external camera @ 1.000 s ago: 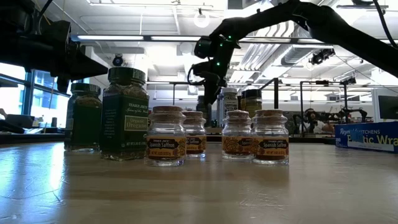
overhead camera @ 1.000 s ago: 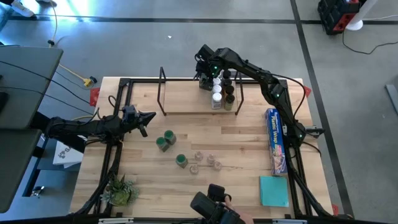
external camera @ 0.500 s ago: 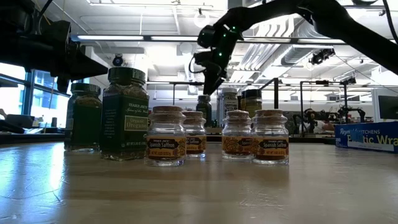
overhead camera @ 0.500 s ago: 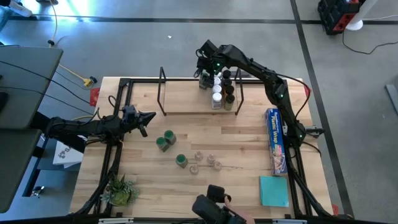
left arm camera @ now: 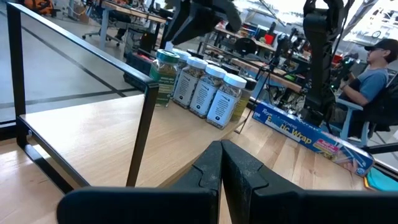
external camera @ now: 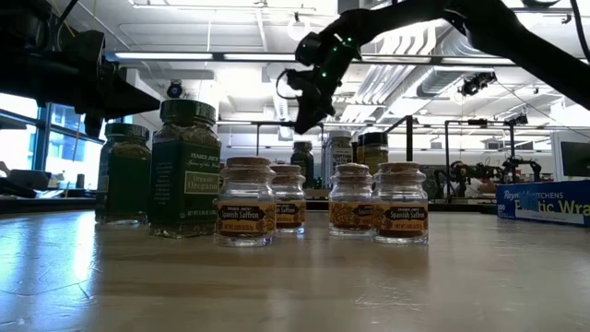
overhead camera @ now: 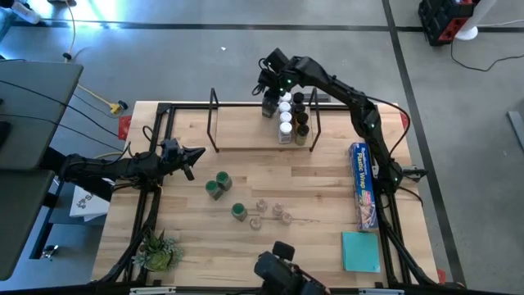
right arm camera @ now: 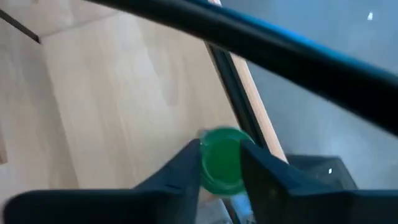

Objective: Shelf spices
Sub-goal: Put the top right green seasoning bottle on the shelf

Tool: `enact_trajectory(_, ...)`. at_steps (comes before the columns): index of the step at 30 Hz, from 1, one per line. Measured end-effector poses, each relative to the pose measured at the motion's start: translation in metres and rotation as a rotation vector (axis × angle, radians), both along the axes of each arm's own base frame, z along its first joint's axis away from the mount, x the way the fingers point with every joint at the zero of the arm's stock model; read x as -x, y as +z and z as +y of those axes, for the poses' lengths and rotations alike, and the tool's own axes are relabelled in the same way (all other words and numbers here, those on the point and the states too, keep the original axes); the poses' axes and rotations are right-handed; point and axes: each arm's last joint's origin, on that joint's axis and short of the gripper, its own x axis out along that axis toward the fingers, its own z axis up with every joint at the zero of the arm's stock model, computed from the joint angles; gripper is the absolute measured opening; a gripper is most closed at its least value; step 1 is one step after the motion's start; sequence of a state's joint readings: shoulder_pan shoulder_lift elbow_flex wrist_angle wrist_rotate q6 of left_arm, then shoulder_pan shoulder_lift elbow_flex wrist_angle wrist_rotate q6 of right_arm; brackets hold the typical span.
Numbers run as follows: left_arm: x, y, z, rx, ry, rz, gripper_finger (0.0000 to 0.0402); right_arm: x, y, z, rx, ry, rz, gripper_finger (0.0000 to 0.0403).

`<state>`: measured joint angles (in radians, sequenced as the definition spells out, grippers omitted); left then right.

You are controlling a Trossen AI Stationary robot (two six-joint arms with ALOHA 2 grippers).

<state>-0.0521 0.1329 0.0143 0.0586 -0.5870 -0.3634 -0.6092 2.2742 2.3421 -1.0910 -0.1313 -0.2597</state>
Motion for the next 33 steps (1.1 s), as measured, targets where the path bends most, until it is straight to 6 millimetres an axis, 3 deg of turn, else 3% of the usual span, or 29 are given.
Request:
enact_trajectory(4, 0.000, 0.000, 0.000, 0.000, -0.001, 0.000, 0.0005, 0.000, -0.013, -0.003, -0.031, -0.009, 0.052, 0.0052)
enact_trajectory(9, 0.000, 0.000, 0.000, 0.000, 0.000, -0.001, 0.0005, 0.001, -0.016, -0.006, -0.024, -0.023, 0.062, 0.0022)
enact_trajectory(27, 0.000, 0.000, 0.000, 0.000, 0.000, -0.001, 0.0005, 0.007, -0.015, -0.009, 0.150, 0.245, 0.177, 0.0019)
enact_trajectory(33, 0.000, 0.000, 0.000, 0.000, -0.001, 0.000, 0.0005, 0.009, -0.010, -0.008, 0.193, 0.261, 0.196, 0.0019)
